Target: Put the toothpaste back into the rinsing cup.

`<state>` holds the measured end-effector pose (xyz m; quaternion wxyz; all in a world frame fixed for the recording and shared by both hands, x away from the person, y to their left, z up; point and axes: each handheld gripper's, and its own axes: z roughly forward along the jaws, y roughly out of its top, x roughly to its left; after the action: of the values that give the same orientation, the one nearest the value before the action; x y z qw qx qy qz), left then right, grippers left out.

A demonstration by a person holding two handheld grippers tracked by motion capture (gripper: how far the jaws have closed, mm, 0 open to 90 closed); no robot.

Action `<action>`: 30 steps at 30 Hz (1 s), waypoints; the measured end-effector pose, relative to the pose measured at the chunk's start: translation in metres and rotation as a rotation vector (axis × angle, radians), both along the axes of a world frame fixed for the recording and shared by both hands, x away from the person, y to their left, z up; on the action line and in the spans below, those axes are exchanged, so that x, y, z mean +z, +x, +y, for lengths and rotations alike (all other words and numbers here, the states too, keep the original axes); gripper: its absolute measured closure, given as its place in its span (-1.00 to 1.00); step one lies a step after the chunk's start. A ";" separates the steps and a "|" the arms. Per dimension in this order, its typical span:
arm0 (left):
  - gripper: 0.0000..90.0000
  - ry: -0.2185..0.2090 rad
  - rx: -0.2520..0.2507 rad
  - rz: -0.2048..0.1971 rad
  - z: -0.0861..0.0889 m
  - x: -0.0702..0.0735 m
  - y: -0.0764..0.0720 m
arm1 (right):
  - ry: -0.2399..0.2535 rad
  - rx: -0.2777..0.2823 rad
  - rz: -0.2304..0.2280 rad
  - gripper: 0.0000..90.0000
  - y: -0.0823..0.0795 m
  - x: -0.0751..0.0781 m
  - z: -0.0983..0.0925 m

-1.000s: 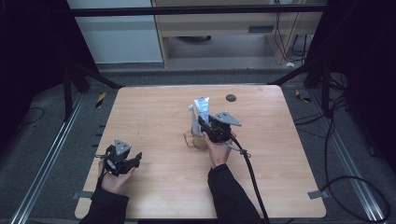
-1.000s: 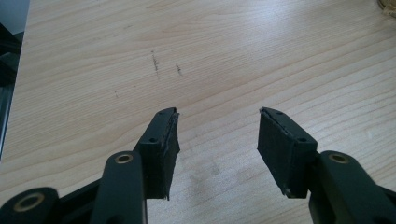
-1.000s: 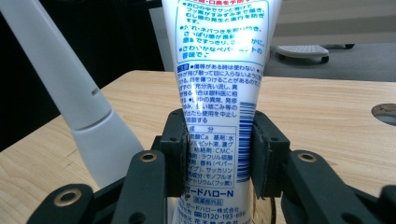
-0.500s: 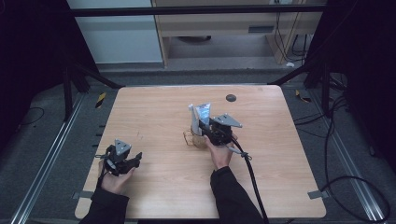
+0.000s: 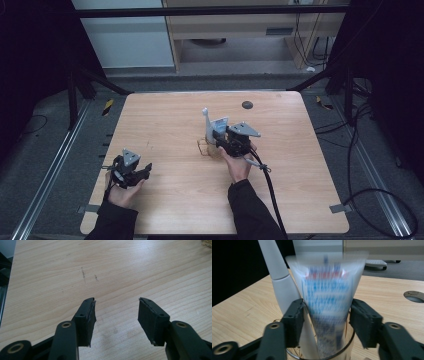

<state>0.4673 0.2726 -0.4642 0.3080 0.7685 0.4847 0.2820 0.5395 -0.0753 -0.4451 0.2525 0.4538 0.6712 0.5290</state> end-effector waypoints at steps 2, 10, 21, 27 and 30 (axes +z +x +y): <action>0.05 0.000 -0.001 0.000 0.000 0.000 0.000 | 0.026 -0.010 -0.031 0.19 -0.003 0.004 -0.006; 0.05 -0.004 0.002 0.001 0.001 0.000 -0.001 | 0.014 -0.022 -0.059 -0.05 -0.021 0.030 -0.028; -0.02 -0.010 -0.004 0.013 0.003 -0.002 -0.001 | -0.053 -0.015 0.006 -0.49 -0.046 0.035 -0.089; -0.12 -0.023 0.008 0.019 0.006 -0.003 0.000 | -0.098 -0.025 0.063 -0.62 -0.064 0.015 -0.127; -0.16 -0.022 0.006 0.023 0.007 -0.005 0.001 | -0.106 -0.043 0.098 -0.64 -0.073 0.002 -0.144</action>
<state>0.4680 0.2795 -0.4689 0.3102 0.7667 0.4937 0.2687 0.4666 -0.2196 -0.4435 0.2541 0.4795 0.6999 0.4644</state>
